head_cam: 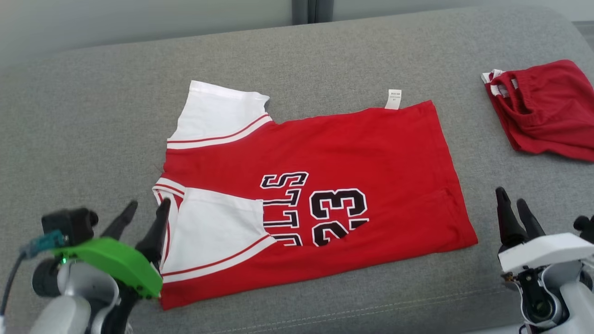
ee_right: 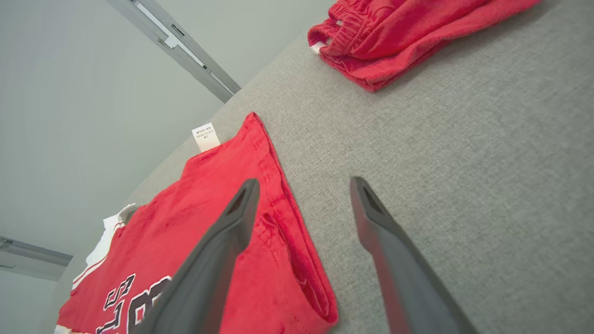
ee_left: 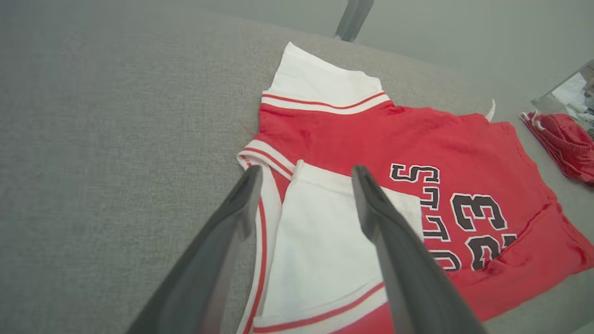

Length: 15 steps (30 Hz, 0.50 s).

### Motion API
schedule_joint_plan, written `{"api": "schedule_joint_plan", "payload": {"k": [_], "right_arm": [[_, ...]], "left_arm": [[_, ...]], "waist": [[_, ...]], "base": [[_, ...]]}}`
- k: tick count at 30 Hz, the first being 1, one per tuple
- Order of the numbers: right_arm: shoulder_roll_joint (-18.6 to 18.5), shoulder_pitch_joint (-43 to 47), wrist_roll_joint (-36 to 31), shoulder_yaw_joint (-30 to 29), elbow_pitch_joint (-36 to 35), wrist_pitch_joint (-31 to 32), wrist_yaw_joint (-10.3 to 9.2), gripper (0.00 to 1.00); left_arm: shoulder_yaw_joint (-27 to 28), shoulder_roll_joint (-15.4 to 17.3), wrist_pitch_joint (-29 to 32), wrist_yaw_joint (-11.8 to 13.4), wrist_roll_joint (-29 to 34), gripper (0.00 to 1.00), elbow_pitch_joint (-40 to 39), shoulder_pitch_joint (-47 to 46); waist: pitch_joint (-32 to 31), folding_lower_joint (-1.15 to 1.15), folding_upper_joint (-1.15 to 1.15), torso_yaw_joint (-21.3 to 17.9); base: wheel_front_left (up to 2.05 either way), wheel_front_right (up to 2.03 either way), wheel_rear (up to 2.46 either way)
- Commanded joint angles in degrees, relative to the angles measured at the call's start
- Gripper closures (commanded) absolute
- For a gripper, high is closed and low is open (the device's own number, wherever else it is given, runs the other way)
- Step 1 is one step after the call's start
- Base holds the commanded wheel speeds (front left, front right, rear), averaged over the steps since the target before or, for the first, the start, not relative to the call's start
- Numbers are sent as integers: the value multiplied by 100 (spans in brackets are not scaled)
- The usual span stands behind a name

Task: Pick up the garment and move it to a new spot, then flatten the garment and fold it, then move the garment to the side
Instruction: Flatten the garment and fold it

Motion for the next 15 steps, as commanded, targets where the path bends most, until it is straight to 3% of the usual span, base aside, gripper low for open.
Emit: {"api": "schedule_joint_plan", "payload": {"k": [1,15], "right_arm": [[-40,-161,-146,39,-139,142,1,0],[158,-1685,-980,678,-982,1090,1,0]], "left_arm": [[-23,106,155,-64,87,0,25,-372],[-88,899,2092,-620,-26,0,942,-3702]], "waist": [[149,0,0,-84],[1676,0,0,-825]], "base": [[0,0,0],[0,0,0]]}}
